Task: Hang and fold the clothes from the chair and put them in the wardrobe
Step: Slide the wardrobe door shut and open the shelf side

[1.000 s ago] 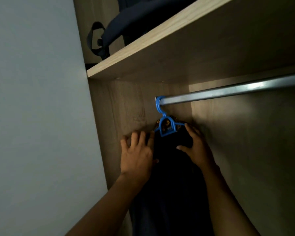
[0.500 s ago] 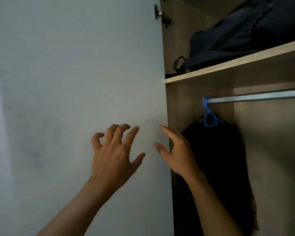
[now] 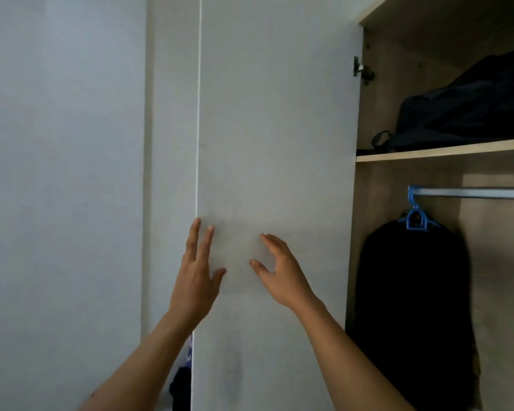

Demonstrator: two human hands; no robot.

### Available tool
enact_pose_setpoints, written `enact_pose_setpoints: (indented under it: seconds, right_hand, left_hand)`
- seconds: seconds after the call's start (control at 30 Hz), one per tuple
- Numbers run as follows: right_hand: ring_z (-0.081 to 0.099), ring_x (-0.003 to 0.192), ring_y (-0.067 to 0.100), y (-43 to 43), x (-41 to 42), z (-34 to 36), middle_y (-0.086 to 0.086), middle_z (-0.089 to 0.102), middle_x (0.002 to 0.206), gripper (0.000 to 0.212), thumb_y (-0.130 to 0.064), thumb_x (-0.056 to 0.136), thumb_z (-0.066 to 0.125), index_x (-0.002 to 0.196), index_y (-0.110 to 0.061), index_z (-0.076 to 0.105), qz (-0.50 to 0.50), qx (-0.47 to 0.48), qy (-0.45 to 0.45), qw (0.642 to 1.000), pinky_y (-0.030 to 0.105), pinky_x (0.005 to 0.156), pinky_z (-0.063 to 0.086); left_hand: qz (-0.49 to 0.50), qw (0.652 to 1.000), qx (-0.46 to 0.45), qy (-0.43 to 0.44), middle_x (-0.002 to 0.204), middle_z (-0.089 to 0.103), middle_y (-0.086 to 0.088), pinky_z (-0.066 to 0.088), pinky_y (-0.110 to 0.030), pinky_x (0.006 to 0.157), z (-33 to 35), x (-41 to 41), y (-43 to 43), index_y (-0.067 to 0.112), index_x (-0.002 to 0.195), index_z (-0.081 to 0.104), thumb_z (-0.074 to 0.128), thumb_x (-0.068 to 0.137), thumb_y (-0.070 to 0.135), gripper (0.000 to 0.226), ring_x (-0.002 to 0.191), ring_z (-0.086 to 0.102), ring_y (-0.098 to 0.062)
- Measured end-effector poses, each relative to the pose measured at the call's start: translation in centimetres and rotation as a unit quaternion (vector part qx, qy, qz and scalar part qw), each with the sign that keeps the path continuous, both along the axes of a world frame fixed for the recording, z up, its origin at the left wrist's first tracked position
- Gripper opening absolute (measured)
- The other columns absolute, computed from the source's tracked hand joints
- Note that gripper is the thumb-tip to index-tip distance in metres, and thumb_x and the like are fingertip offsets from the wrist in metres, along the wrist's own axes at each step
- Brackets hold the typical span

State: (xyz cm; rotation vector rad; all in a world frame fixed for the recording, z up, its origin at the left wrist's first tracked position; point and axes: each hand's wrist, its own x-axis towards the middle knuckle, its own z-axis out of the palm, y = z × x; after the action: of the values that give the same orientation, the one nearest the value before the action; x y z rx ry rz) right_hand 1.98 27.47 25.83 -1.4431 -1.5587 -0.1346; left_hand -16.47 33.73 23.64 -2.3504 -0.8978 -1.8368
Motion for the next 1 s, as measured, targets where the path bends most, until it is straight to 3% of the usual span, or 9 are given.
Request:
enact_pose_setpoints:
  seconds: [0.17,0.23,0.33,0.4,0.53,0.63,0.7,0.77,1.0]
  right_hand:
    - [0.045,0.136,0.015,-3.9,0.8,1.4,0.000,0.044,0.149,0.061,-0.042,0.097,0.059,0.152,-0.023,0.039,-0.014,-0.005,0.014,1.000,0.020,0.110,0.032]
    - [0.054,0.125,0.019,-6.4,0.8,2.4,0.005,0.051,0.138,0.063,-0.047,0.096,0.058,0.152,-0.025,0.039,-0.020,0.006,0.026,0.999,0.030,0.109,0.041]
    - [0.060,0.114,0.019,-11.4,0.6,4.7,0.002,0.054,0.131,0.067,-0.055,0.093,0.057,0.152,-0.033,0.035,-0.004,0.051,0.045,0.998,0.040,0.101,0.050]
    - [0.058,0.114,0.011,-15.8,0.4,6.6,-0.009,0.049,0.135,0.072,-0.061,0.091,0.055,0.154,-0.043,0.026,0.015,0.077,0.042,0.996,0.030,0.092,0.052]
    - [0.055,0.123,0.015,-25.2,0.5,9.5,-0.005,0.038,0.152,0.085,-0.057,0.092,0.056,0.149,-0.058,-0.007,-0.085,0.085,-0.114,0.986,0.034,0.095,0.050]
    - [0.063,0.109,0.018,-29.7,3.1,9.8,0.001,0.043,0.145,0.073,-0.046,0.099,0.051,0.153,-0.050,0.003,-0.236,0.063,-0.258,0.935,0.043,0.096,0.054]
    - [0.050,0.132,0.023,-31.6,5.7,9.4,0.001,0.045,0.146,0.063,-0.047,0.099,0.048,0.153,-0.042,0.017,-0.325,0.045,-0.306,0.894,0.064,0.114,0.029]
    - [0.029,0.148,0.029,-33.3,8.3,9.0,0.004,0.040,0.153,0.062,-0.053,0.097,0.048,0.152,-0.040,0.022,-0.392,0.018,-0.335,0.857,0.074,0.113,0.009]
    - [-0.001,0.152,0.044,-36.5,14.6,9.1,0.011,0.008,0.167,0.088,-0.078,0.082,0.048,0.155,-0.040,0.019,-0.535,-0.029,-0.409,0.739,0.079,0.107,-0.007]
  left_hand:
    - [-0.051,0.995,-0.053,-0.062,0.149,0.041,-0.010,0.039,-0.025,0.104,-1.3,-0.1,-5.1,0.021,0.157,0.009,0.077,0.082,0.005,0.102,0.130,0.047,-0.023]
    - [-0.083,0.992,-0.050,-0.077,0.142,0.050,-0.007,0.049,-0.033,0.099,-1.9,0.4,-7.9,0.022,0.156,0.011,0.078,0.082,0.009,0.100,0.120,0.057,-0.023]
    - [-0.153,0.985,-0.021,-0.083,0.132,0.057,0.011,0.056,-0.024,0.087,-2.4,1.8,-13.0,0.025,0.153,0.025,0.079,0.082,0.013,0.090,0.109,0.063,-0.006]
    - [-0.229,0.971,-0.005,-0.071,0.129,0.055,0.021,0.053,-0.013,0.081,-2.6,3.4,-16.5,0.026,0.151,0.031,0.078,0.083,0.015,0.083,0.106,0.062,0.000]
    - [-0.353,0.936,-0.016,-0.016,0.147,0.047,0.009,0.055,-0.022,0.088,-3.4,8.1,-21.5,0.018,0.153,0.032,0.077,0.087,0.020,0.080,0.120,0.058,-0.014]
    - [-0.407,0.912,-0.038,0.016,0.151,0.039,0.013,0.056,-0.026,0.091,-3.7,11.8,-24.3,0.024,0.153,0.033,0.077,0.088,0.023,0.079,0.125,0.054,-0.014]
    - [-0.414,0.908,-0.050,0.042,0.152,0.034,0.019,0.055,-0.031,0.094,-3.8,14.4,-26.0,0.034,0.153,0.030,0.076,0.088,0.033,0.080,0.129,0.050,-0.012]
    - [-0.403,0.910,-0.072,0.068,0.157,0.023,0.027,0.050,-0.041,0.104,-4.1,17.1,-27.5,0.046,0.153,0.023,0.069,0.087,0.051,0.080,0.140,0.038,-0.009]
    - [-0.402,0.896,-0.131,0.133,0.158,-0.011,0.035,0.016,-0.043,0.121,-5.8,24.8,-30.7,0.060,0.149,0.004,0.058,0.082,0.073,0.088,0.148,-0.003,0.000]
